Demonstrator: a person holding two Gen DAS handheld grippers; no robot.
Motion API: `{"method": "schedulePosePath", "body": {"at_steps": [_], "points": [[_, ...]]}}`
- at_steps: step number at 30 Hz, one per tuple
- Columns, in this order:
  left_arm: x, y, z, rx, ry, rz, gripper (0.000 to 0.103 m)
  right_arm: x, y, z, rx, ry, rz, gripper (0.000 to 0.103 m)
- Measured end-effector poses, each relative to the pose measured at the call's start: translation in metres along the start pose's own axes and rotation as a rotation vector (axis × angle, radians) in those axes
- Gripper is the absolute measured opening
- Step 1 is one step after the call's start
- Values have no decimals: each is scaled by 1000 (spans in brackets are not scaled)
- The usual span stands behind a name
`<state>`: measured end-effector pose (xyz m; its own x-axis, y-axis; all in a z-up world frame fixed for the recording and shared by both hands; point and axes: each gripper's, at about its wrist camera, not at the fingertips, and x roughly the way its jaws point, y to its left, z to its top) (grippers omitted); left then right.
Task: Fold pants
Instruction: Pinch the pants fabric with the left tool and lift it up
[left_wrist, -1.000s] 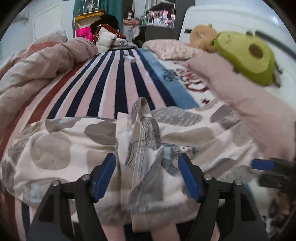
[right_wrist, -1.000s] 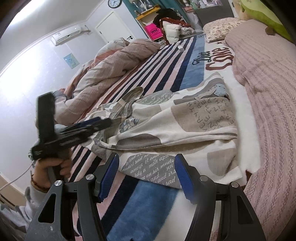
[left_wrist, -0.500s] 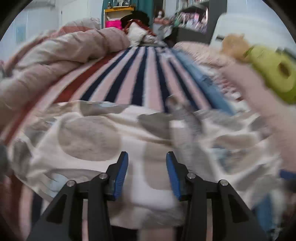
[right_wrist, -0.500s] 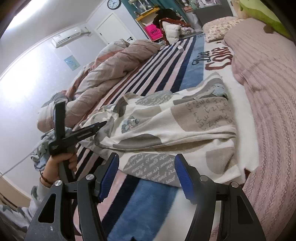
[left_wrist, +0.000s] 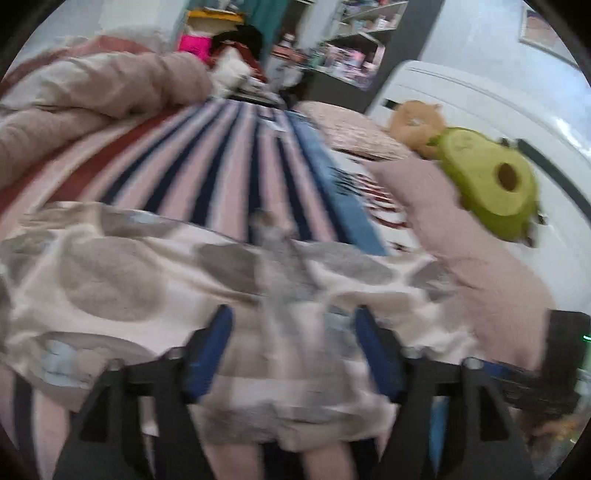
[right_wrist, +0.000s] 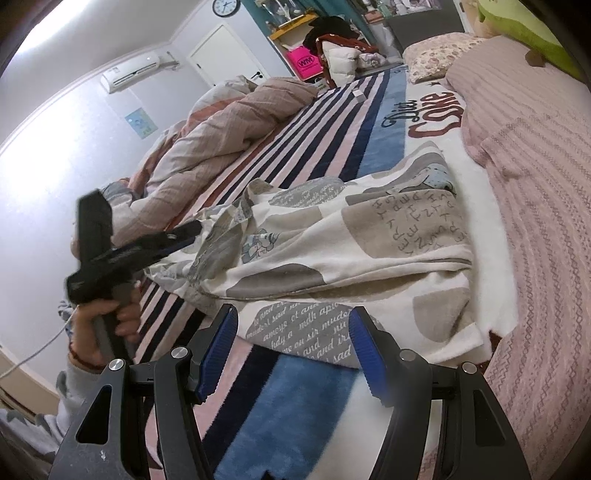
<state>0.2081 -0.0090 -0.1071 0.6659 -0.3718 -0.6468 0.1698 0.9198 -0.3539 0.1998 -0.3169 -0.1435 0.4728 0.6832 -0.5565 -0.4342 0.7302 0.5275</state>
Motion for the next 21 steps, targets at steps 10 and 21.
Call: {"method": "schedulePosePath", "body": {"at_steps": [10, 21], "points": [[43, -5, -16, 21, 91, 156, 25, 1, 0, -1, -1, 1, 15, 59], [3, 19, -2, 7, 3, 161, 3, 2, 9, 6, -11, -1, 17, 59]]}}
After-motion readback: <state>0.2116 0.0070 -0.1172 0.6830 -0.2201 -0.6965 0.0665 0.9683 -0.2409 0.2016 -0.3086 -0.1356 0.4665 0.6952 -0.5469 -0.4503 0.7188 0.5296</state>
